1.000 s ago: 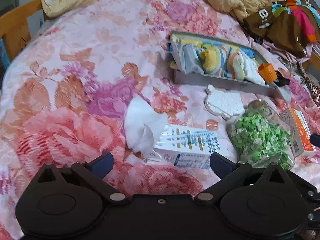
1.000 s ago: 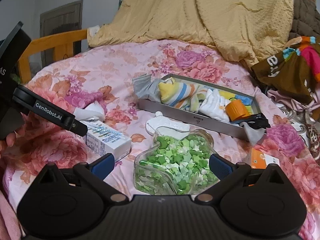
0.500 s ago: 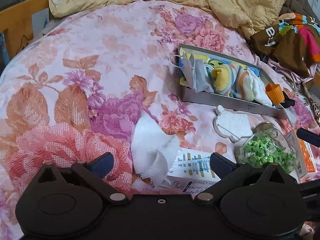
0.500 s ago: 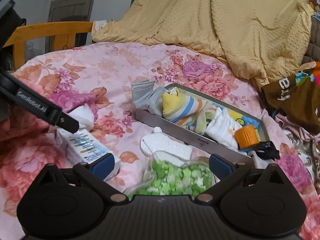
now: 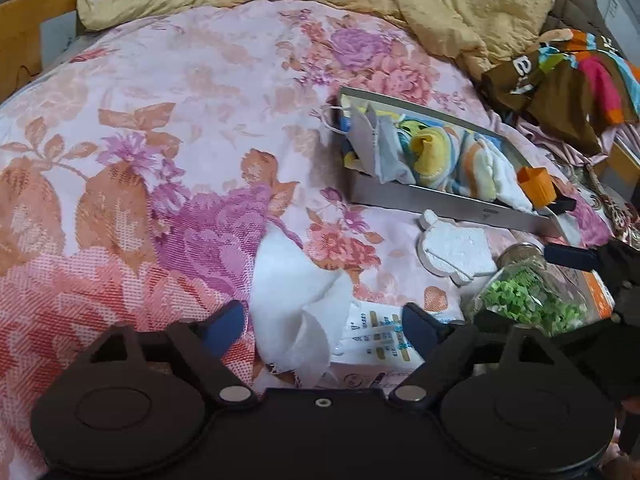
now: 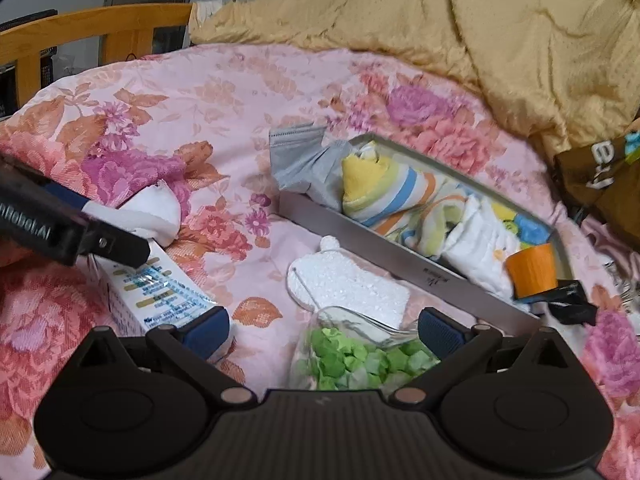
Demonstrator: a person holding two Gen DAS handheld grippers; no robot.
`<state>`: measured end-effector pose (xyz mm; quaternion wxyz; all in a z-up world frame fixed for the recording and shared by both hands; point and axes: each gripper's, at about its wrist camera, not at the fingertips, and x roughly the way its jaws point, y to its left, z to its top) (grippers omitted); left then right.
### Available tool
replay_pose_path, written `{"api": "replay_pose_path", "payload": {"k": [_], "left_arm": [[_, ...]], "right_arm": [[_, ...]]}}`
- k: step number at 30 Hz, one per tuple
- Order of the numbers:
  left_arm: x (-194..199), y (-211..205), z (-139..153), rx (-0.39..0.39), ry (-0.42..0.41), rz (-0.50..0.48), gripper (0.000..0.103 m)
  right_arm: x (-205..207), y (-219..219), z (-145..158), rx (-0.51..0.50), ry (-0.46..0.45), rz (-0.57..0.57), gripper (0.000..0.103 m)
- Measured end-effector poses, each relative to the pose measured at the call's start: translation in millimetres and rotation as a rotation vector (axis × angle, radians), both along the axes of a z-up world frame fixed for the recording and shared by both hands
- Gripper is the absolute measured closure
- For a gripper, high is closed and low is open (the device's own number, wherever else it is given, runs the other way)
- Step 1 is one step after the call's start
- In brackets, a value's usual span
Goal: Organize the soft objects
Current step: 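Grasp the white tissue with the left tool while the right tool grasps the white bear sponge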
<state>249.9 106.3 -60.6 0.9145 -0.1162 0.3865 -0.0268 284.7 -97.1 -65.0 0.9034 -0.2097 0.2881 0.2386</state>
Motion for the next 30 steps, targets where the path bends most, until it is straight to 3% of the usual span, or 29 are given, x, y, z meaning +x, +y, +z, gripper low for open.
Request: {"api": "replay_pose_path", "payload": {"k": [2, 13, 17, 25, 30], "left_arm": [[2.0, 0.1, -3.0, -0.006, 0.008, -0.017, 0.032], [7.5, 11.6, -11.7, -0.119, -0.005, 0.001, 0.062], [12.0, 20.7, -16.3, -0.183, 0.002, 0.020, 0.063], [15.8, 22.1, -20.3, -0.194, -0.025, 0.009, 0.066], [16.8, 23.5, -20.1, -0.188, -0.044, 0.009, 0.071]], "right_arm": [[8.9, 3.3, 0.0, -0.012, 0.020, 0.003, 0.001], [44.1, 8.1, -4.6, -0.022, 0.122, 0.005, 0.004], [62.9, 10.5, -3.4, -0.021, 0.164, -0.028, 0.004], [103.1, 20.1, -11.9, -0.077, 0.323, -0.032, 0.005], [119.7, 26.8, -19.0, -0.143, 0.364, -0.023, 0.006]]}}
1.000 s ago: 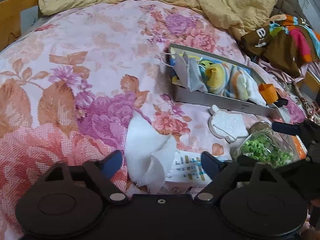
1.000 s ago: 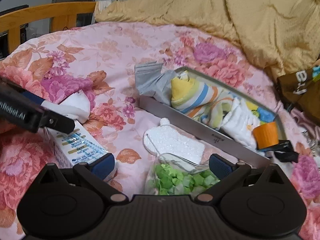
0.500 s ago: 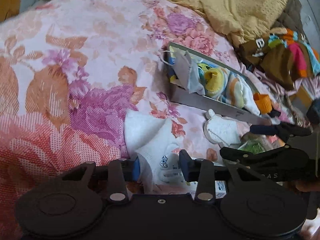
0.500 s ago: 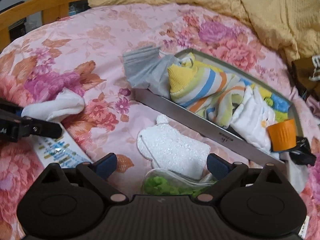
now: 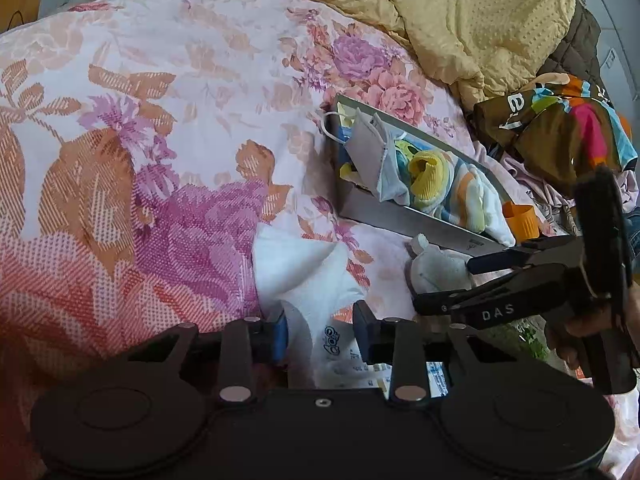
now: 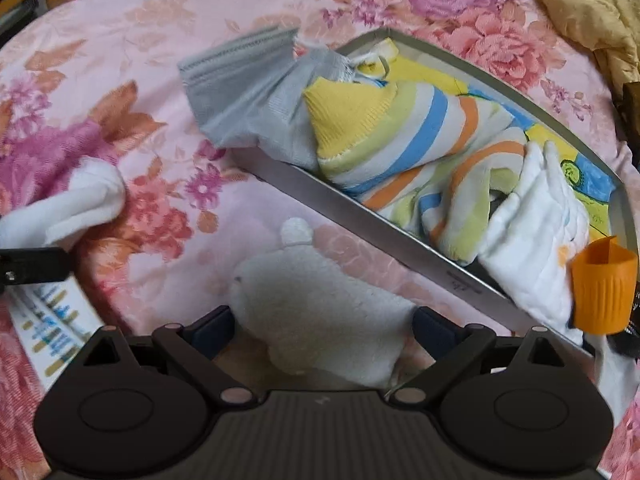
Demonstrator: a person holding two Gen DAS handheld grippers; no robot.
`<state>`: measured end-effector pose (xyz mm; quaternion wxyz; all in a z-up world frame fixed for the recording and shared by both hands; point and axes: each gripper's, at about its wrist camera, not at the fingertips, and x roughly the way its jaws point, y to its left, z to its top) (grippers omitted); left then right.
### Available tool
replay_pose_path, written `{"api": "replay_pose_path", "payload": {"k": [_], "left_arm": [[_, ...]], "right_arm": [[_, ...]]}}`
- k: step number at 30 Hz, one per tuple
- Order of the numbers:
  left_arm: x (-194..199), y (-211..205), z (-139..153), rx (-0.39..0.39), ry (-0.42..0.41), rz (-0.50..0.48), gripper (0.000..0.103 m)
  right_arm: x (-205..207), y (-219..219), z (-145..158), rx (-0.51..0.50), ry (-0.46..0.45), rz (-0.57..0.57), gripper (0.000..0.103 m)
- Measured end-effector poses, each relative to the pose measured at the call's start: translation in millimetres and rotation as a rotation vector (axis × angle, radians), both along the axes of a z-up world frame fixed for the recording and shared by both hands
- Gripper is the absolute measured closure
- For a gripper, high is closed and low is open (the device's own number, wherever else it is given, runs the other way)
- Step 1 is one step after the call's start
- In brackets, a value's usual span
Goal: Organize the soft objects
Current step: 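Grasp the white tissue with the left tool while the right tool grasps the white bear sponge, then carry the tissue and bear sponge over the frog tray and lower them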
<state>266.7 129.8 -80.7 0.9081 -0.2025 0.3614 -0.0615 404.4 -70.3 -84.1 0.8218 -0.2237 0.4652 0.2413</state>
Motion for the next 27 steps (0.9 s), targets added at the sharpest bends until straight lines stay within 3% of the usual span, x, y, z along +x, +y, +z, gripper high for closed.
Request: {"api": "replay_pose_path", "payload": {"k": [4, 6, 11, 14, 21, 24, 27], "left_arm": [[0.8, 2.2, -0.2, 0.000, -0.009, 0.010, 0.078], [1.0, 4.0, -0.3, 0.000, -0.013, 0.014, 0.082], [2.0, 7.4, -1.0, -0.024, -0.008, 0.035, 0.089], [1.1, 7.0, 0.4, -0.013, -0.019, 0.038, 0.092], [-1.1, 2.9, 6.5, -0.004, -0.074, 0.011, 0.094], [-2.5, -1.4, 10.7, -0.007, -0.114, -0.019, 0.096], [-4.7, -9.0, 14.0, 0.006, -0.147, -0.057, 0.096]], "right_arm": [[5.8, -3.6, -1.8, 0.027, 0.028, -0.001, 0.008], [4.2, -5.5, -1.5, 0.042, 0.022, 0.004, 0.015], [-0.9, -7.5, -0.6, 0.056, -0.006, 0.011, 0.020], [-5.5, -5.2, 1.4, 0.046, -0.050, 0.007, 0.032], [-45.8, 27.7, -4.4, -0.148, -0.262, 0.131, 0.063], [-58.9, 39.5, -10.6, -0.227, -0.334, 0.167, 0.070], [-67.3, 49.9, -19.8, -0.303, -0.397, 0.193, 0.068]]}}
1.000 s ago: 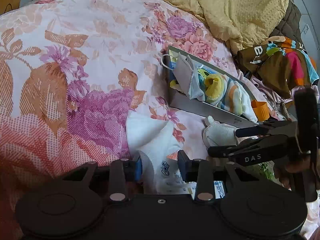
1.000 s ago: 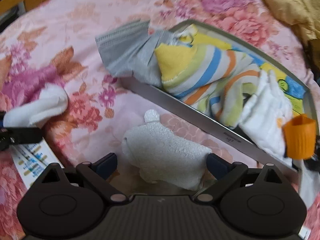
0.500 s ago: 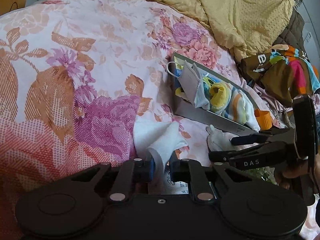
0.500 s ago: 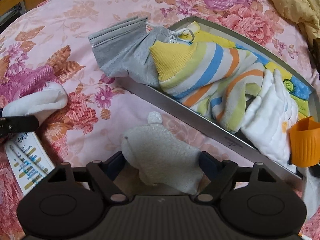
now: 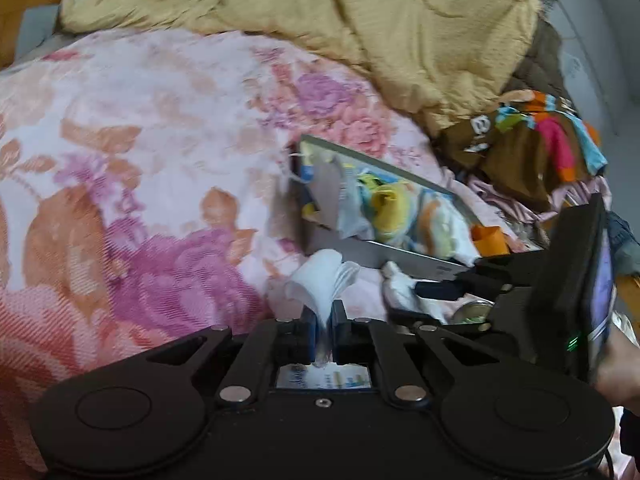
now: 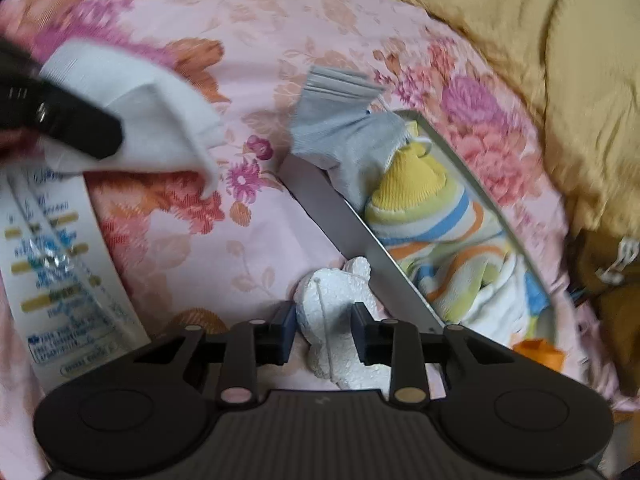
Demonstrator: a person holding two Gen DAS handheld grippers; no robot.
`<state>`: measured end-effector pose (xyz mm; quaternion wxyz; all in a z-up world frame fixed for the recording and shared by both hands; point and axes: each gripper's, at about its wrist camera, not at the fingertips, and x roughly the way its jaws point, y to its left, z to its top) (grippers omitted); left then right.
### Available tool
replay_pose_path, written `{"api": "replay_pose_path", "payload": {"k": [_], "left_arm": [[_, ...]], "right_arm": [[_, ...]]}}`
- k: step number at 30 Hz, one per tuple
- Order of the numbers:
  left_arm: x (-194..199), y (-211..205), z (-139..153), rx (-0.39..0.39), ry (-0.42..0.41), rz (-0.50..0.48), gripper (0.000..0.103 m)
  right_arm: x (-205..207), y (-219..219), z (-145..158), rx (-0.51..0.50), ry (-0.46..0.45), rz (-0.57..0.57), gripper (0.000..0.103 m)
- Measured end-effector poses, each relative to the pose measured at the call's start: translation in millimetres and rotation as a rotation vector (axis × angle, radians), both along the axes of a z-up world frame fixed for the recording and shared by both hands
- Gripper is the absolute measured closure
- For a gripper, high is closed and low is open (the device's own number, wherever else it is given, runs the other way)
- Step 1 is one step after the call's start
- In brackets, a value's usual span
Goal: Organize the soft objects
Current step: 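Carry the tissue and bear sponge over the frog tray and lower them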
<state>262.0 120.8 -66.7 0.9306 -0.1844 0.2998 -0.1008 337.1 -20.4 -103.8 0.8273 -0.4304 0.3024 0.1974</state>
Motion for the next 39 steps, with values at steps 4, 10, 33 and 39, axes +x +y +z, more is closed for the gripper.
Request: {"api": "replay_pose_path", "payload": {"k": [4, 10, 33, 39], "left_arm": [[1.5, -6.1, -1.4, 0.010, 0.006, -0.017, 0.097], [2.6, -6.1, -3.3, -0.003, 0.010, -0.012, 0.097], [-10.3, -17.0, 26.6, -0.075, -0.144, 0.050, 0.099], [9.2, -30.6, 51.0, -0.145, -0.304, 0.072, 0.099]], "right_arm": [[-1.1, 11.1, -14.1, -0.127, -0.050, -0.007, 0.058], [3.2, 11.4, -15.9, -0.122, -0.034, -0.007, 0.071], [-54.9, -27.8, 62.4, 0.155, -0.342, 0.056, 0.090], [-52.8, -45.5, 85.8, 0.266, -0.488, 0.043, 0.090]]}}
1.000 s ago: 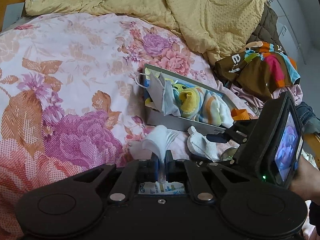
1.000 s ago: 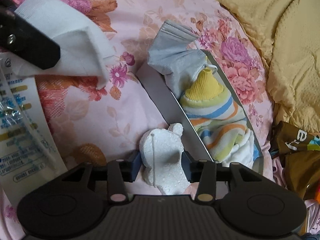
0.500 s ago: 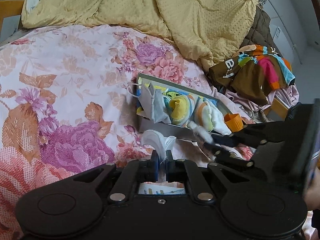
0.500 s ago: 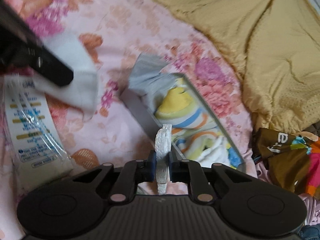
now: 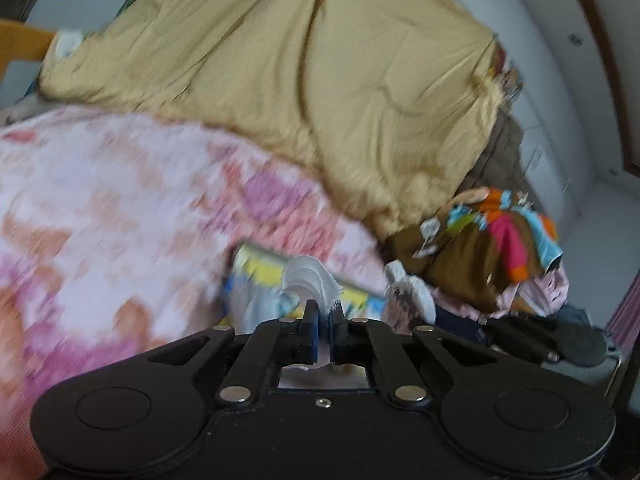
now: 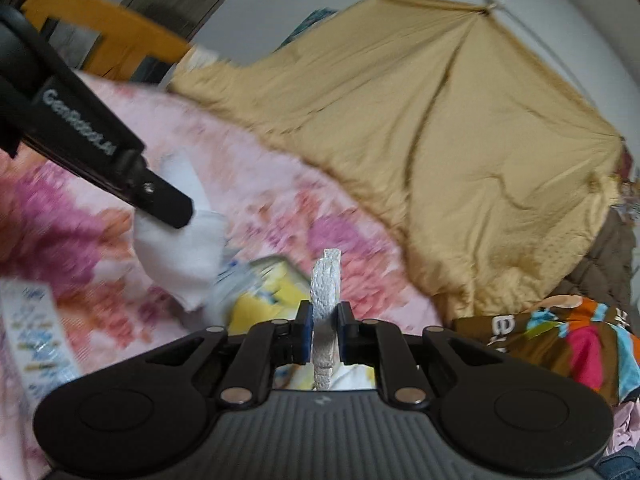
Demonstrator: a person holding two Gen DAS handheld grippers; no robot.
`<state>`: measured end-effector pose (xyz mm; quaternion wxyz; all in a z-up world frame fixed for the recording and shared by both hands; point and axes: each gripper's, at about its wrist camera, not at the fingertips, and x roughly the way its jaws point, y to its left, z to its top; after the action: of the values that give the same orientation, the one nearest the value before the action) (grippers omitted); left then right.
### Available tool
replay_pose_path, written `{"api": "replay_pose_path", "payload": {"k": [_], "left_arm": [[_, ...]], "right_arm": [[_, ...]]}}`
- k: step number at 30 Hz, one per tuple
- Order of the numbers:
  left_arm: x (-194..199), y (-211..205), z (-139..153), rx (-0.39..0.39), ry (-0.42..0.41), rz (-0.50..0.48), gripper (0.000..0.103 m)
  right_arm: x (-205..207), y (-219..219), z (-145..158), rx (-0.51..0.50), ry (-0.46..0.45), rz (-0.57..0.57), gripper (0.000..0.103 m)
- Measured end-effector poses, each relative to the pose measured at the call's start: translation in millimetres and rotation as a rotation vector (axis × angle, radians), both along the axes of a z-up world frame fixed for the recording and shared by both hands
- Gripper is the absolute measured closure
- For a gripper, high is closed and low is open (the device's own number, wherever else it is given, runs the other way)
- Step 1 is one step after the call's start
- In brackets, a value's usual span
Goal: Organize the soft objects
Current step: 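Carry the tissue and bear sponge over the frog tray and lower them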
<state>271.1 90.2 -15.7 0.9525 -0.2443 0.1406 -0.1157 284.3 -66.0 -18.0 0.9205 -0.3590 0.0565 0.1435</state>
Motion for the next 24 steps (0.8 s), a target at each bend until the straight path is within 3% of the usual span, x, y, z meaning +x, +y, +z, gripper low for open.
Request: {"api": "replay_pose_path", "payload": {"k": [7, 13, 16, 24], "left_arm": [[60.0, -18.8, 6.9, 0.017, -0.064, -0.018, 0.099], [112.0, -28.6, -6.2, 0.020, -0.032, -0.070, 0.099], [125.5, -22.1, -22.5, -0.041, 0.018, -0.082, 0.099], [153.8, -5.9, -48.8, -0.084, 0.099, -0.034, 0.099]], "right_arm": [[39.6, -18.6, 15.0, 0.107, -0.052, -0.066, 0.090], [76.3, -38.6, 6.0, 0.162, 0.018, -0.137, 0.090], [90.9, -40.1, -2.7, 0.168, 0.046, -0.162, 0.089], [117.8, -18.6, -23.0, 0.123, 0.092, -0.157, 0.088]]}}
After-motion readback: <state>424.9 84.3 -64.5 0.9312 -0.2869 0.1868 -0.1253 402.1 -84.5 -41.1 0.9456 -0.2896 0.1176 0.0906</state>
